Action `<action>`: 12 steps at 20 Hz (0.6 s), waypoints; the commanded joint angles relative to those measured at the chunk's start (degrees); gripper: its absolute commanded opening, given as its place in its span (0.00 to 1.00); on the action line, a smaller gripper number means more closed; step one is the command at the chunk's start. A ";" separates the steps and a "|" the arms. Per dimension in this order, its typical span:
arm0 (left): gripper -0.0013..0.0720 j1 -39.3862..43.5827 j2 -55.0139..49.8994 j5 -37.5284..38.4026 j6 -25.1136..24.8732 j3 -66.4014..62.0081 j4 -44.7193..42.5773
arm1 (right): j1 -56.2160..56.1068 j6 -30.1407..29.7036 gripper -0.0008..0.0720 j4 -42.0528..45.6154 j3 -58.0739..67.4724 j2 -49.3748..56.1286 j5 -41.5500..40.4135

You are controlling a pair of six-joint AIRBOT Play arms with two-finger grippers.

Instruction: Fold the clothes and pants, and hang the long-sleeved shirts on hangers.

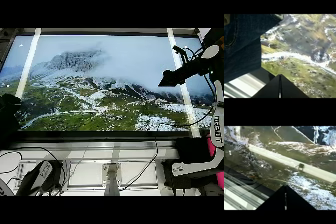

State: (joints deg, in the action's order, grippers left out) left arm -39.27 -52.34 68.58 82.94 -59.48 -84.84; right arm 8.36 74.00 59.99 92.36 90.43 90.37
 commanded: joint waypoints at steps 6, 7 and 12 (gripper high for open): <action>0.04 0.00 -2.95 0.09 -1.14 0.04 -12.94 | 0.04 0.02 0.04 -0.02 0.02 -0.02 0.00; 0.04 0.00 -4.13 0.09 -1.14 0.04 -16.87 | 0.04 0.04 0.04 -0.02 0.02 0.00 0.00; 0.73 0.02 -9.14 -1.22 -1.36 0.04 -20.94 | 0.04 0.02 0.04 -0.02 0.02 -0.02 0.00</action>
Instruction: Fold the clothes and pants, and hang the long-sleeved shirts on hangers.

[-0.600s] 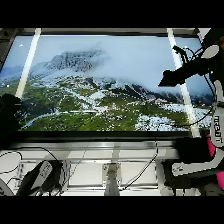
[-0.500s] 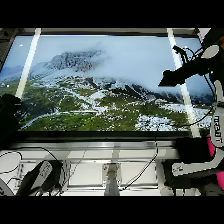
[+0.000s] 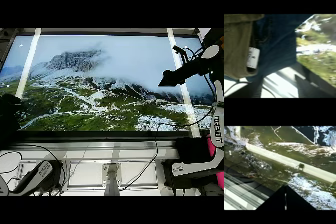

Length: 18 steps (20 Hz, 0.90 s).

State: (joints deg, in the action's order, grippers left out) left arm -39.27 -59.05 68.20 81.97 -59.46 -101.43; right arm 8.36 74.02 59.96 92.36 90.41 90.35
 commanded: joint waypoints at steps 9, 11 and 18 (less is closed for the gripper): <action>0.73 0.00 -3.63 -4.09 -0.42 -0.02 -14.56 | 0.04 0.00 0.04 0.00 0.02 0.00 0.00; 0.73 0.02 -3.54 -2.80 -0.37 -0.02 -14.93 | 0.04 0.00 0.04 0.00 0.02 0.00 0.02; 0.73 10.19 -1.36 2.67 1.09 -0.02 -17.77 | 0.04 0.00 0.04 -0.02 0.02 0.00 -0.04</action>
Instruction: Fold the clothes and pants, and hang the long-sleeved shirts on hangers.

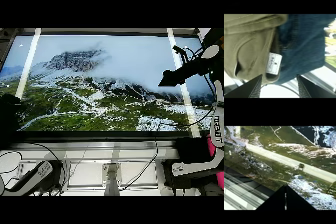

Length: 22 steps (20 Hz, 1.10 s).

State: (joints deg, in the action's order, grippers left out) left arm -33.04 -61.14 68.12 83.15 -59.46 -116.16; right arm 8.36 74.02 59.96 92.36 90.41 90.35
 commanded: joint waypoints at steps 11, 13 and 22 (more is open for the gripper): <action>0.73 -0.61 0.39 6.05 -2.64 -0.02 -7.04 | 0.04 0.04 0.04 -0.24 0.02 0.00 0.04; 0.73 -0.66 -0.15 5.88 -2.67 -0.02 -7.32 | 0.04 0.04 0.04 -0.33 0.02 0.00 0.04; 0.66 -0.68 -6.91 3.45 -2.51 -0.02 -9.42 | 0.04 0.07 0.04 -2.80 0.02 0.00 0.04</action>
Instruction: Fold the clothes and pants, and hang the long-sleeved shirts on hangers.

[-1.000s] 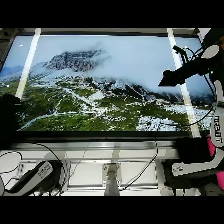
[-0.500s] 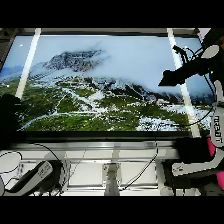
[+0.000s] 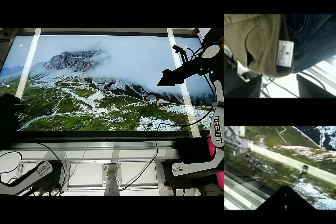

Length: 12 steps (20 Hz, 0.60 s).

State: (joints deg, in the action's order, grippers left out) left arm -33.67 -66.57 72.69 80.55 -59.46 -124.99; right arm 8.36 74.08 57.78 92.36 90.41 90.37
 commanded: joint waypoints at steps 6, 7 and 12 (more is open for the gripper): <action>0.21 -0.04 -2.49 -5.01 0.15 -0.04 -1.22 | 0.04 0.00 0.04 -0.81 0.02 0.00 0.00; 0.11 -0.04 -2.49 -5.01 0.17 -0.04 -1.18 | 0.04 0.00 0.04 -0.79 0.02 0.00 0.00; 0.04 0.35 -1.49 -4.96 7.91 -1.95 -0.96 | 0.04 0.02 0.04 -0.72 0.02 0.02 -0.68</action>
State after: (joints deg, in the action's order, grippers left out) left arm -33.50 -68.69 68.16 83.37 -60.16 -126.04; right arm 8.36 74.08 57.10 92.36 90.41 90.24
